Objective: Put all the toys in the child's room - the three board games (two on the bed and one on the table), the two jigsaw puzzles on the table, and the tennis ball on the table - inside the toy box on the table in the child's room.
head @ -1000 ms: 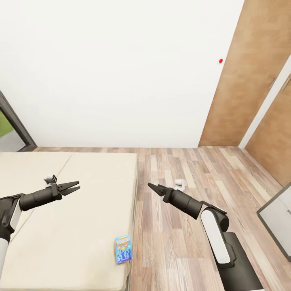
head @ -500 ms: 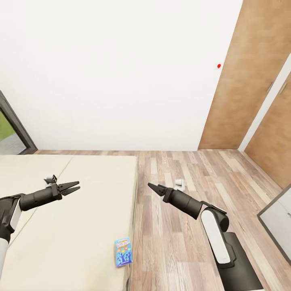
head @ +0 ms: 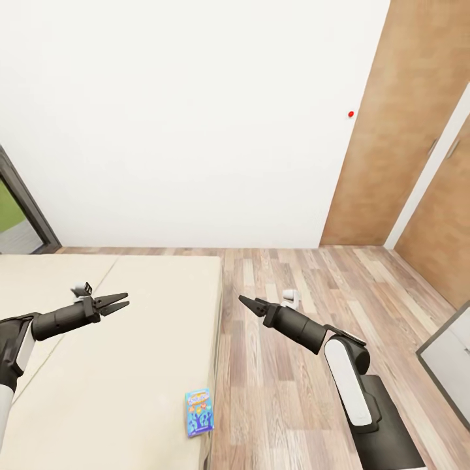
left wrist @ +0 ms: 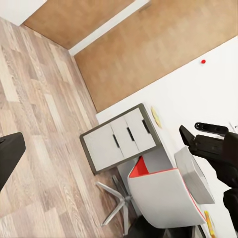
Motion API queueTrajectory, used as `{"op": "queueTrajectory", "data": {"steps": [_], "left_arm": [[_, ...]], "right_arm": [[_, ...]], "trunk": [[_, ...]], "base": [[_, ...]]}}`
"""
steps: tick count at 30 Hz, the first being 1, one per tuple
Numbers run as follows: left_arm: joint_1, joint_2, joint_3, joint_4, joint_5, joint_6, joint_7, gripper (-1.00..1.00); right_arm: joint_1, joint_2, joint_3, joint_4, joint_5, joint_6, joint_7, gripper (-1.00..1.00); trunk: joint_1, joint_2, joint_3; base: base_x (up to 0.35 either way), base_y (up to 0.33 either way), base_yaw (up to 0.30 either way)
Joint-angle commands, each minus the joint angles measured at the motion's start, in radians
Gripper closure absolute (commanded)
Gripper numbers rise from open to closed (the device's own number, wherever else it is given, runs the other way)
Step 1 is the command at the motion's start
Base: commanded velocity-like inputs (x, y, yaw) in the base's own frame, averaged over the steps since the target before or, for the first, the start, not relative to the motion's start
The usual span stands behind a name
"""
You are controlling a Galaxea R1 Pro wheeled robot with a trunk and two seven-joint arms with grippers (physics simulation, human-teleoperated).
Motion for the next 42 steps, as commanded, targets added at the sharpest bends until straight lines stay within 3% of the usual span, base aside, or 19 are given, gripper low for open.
{"op": "queueTrajectory", "data": {"steps": [1, 18, 27, 42], "left_arm": [[0.0, 0.0, 0.0, 0.0, 0.0, 0.01, -0.004, -1.0], [-0.001, -0.002, -0.001, 0.0, -0.001, 0.01, -0.003, -1.0], [-0.001, -0.004, -0.001, 0.0, -0.001, 0.01, -0.003, -1.0], [0.0, -0.004, 0.0, 0.0, -0.002, 0.01, -0.003, -1.0]], "right_arm": [[-0.001, 0.001, -0.001, 0.0, -0.003, 0.007, 0.0, -1.0], [-0.001, 0.001, -0.001, 0.0, -0.003, 0.007, 0.001, -1.0], [-0.001, 0.001, -0.001, 0.0, -0.002, 0.007, -0.004, -1.0], [-0.001, 0.001, -0.002, -0.001, -0.003, 0.007, -0.004, -1.0]], "trunk": [[0.0, -0.001, 0.0], [0.0, -0.001, 0.028], [0.0, -0.001, 0.042], [0.0, -0.001, 0.046]], "base": [[0.0, 0.0, 0.0], [0.0, -0.001, 0.0], [0.002, -0.191, 0.066], [0.02, -0.062, 0.021]]}}
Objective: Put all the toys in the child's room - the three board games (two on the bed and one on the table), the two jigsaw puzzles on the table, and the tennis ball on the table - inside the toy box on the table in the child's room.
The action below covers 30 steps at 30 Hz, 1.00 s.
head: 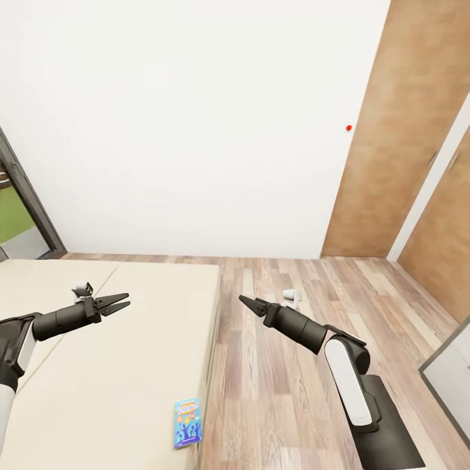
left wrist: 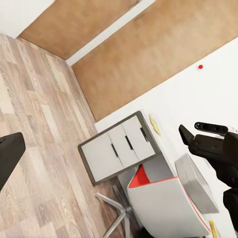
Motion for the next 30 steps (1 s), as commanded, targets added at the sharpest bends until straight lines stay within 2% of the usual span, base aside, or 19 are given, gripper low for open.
{"op": "queueTrajectory", "data": {"steps": [1, 9, 22, 30], "left_arm": [[-0.001, 0.0, 0.0, 0.0, 0.0, 0.011, -0.004, -1.0], [-0.001, -0.001, 0.0, 0.0, 0.0, 0.01, -0.003, -1.0], [-0.001, -0.001, 0.0, 0.0, 0.001, 0.009, -0.003, -1.0], [0.0, -0.001, 0.0, 0.0, 0.0, 0.009, -0.003, -1.0]], "right_arm": [[-0.001, 0.0, -0.001, -0.001, -0.004, 0.006, 0.001, -1.0], [-0.001, 0.0, 0.0, 0.001, -0.004, 0.006, 0.002, -1.0], [-0.001, 0.0, 0.0, 0.001, -0.004, 0.006, 0.0, -1.0], [-0.001, 0.0, 0.0, 0.001, -0.004, 0.006, 0.004, -1.0]], "trunk": [[0.001, -0.002, -0.002], [0.001, -0.002, -0.002], [0.001, -0.002, -0.002], [0.001, -0.002, -0.002]], "base": [[0.131, -0.127, 0.054], [0.157, -0.081, 0.135], [0.016, -0.071, 0.264], [0.0, -0.006, 0.091]]}}
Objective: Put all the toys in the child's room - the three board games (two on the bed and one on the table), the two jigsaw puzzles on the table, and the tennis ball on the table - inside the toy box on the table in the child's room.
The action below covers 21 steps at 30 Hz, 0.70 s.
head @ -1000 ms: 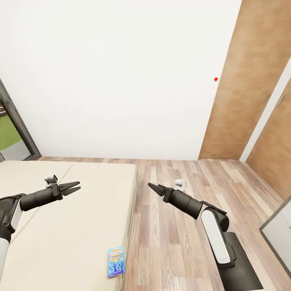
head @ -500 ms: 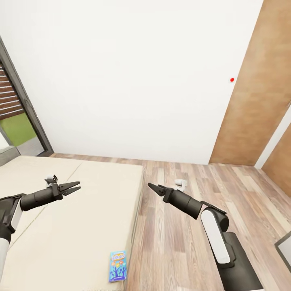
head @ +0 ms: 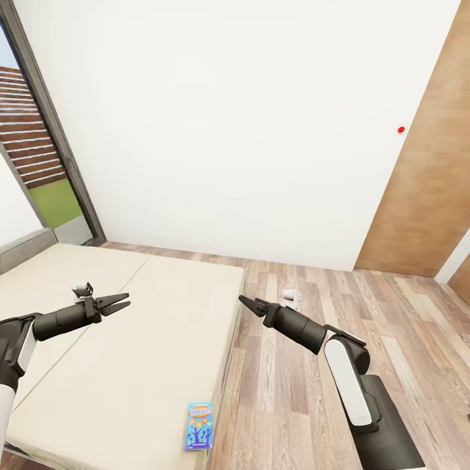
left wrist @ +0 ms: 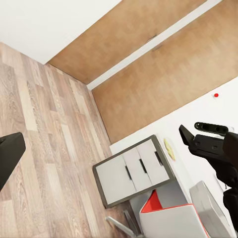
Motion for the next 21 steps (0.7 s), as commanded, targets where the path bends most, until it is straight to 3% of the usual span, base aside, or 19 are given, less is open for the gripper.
{"op": "queueTrajectory", "data": {"steps": [1, 21], "left_arm": [[-0.001, 0.0, 0.0, 0.0, 0.0, 0.011, -0.003, -1.0], [0.0, 0.0, 0.0, 0.0, 0.001, 0.011, -0.004, -1.0]], "right_arm": [[-0.001, 0.001, -0.001, 0.0, -0.004, 0.007, 0.0, -1.0], [-0.001, 0.001, 0.001, 0.0, -0.004, 0.007, 0.002, -1.0]], "trunk": [[0.0, -0.002, -0.002], [0.0, -0.002, -0.002]], "base": [[0.0, -0.001, 0.017], [0.017, -0.059, 0.081]]}}
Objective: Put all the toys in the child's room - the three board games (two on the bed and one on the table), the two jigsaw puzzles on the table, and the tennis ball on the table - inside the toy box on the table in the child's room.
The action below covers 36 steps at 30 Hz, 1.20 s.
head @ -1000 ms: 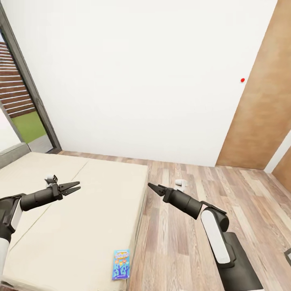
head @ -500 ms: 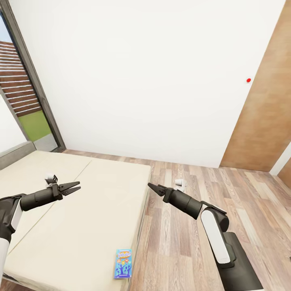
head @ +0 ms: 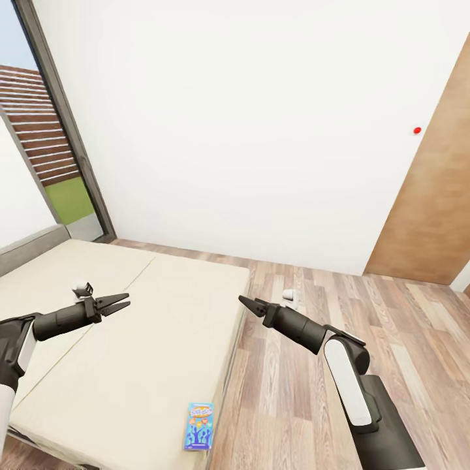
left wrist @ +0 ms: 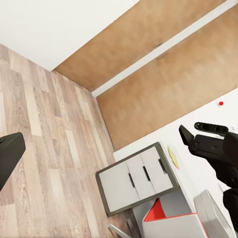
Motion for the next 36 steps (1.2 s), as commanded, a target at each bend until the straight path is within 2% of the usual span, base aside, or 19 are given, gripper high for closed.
{"op": "queueTrajectory", "data": {"steps": [1, 7, 15, 28, 36], "left_arm": [[-0.001, 0.0, 0.0, 0.0, 0.0, 0.011, -0.004, -1.0], [-0.001, 0.0, 0.0, 0.0, 0.0, 0.011, -0.002, -1.0], [-0.001, -0.001, 0.0, 0.0, 0.0, 0.011, -0.002, -1.0], [-0.001, -0.001, 0.0, 0.0, 0.0, 0.011, -0.003, -1.0], [-0.001, -0.001, 0.0, 0.0, 0.001, 0.011, -0.003, -1.0]], "right_arm": [[-0.001, 0.001, -0.001, 0.0, -0.004, 0.007, 0.0, -1.0], [-0.001, 0.001, -0.001, 0.0, -0.004, 0.007, -0.001, -1.0], [-0.001, 0.0, -0.001, 0.0, -0.004, 0.007, 0.0, -1.0], [-0.001, 0.0, 0.0, 0.0, -0.004, 0.007, 0.001, -1.0], [-0.001, 0.0, 0.002, 0.0, -0.003, 0.007, 0.0, -1.0]], "trunk": [[0.0, -0.002, -0.002], [0.0, -0.002, -0.002], [0.0, -0.002, -0.002], [0.0, -0.002, -0.002], [0.0, -0.002, -0.002]], "base": [[0.003, -0.009, 0.013], [0.001, -0.013, 0.08], [0.0, -0.165, 0.208], [0.0, -0.032, 0.054], [0.073, -0.132, 0.181]]}}
